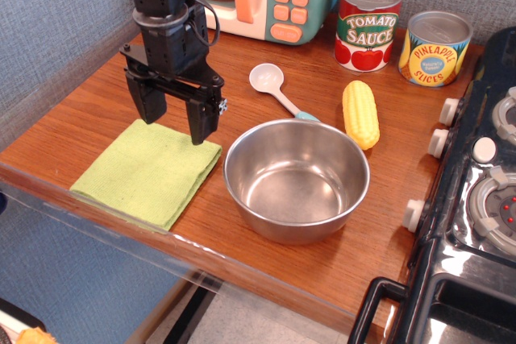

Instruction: Move the green napkin down to the edge of the table on the left side of the silver bowl.

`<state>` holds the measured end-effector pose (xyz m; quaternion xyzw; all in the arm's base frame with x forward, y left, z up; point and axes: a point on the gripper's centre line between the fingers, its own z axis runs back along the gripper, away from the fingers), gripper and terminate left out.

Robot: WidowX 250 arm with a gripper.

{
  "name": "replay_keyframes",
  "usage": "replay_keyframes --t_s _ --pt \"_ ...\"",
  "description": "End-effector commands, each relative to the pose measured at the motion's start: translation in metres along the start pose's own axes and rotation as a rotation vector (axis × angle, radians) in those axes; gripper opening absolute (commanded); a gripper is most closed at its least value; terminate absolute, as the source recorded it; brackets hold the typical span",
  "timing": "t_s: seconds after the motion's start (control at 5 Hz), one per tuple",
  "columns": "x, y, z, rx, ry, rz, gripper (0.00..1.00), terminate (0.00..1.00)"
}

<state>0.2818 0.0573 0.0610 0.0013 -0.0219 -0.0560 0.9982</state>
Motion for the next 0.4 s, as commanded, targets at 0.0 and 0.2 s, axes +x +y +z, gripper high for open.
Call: replay_keyframes --t_s 0.0,0.2 --pt "0.0084 -0.0003 0.0187 0.036 -0.036 0.002 1.00 0.00" --pt "0.0084 -0.0003 0.0187 0.036 -0.036 0.002 1.00 1.00"
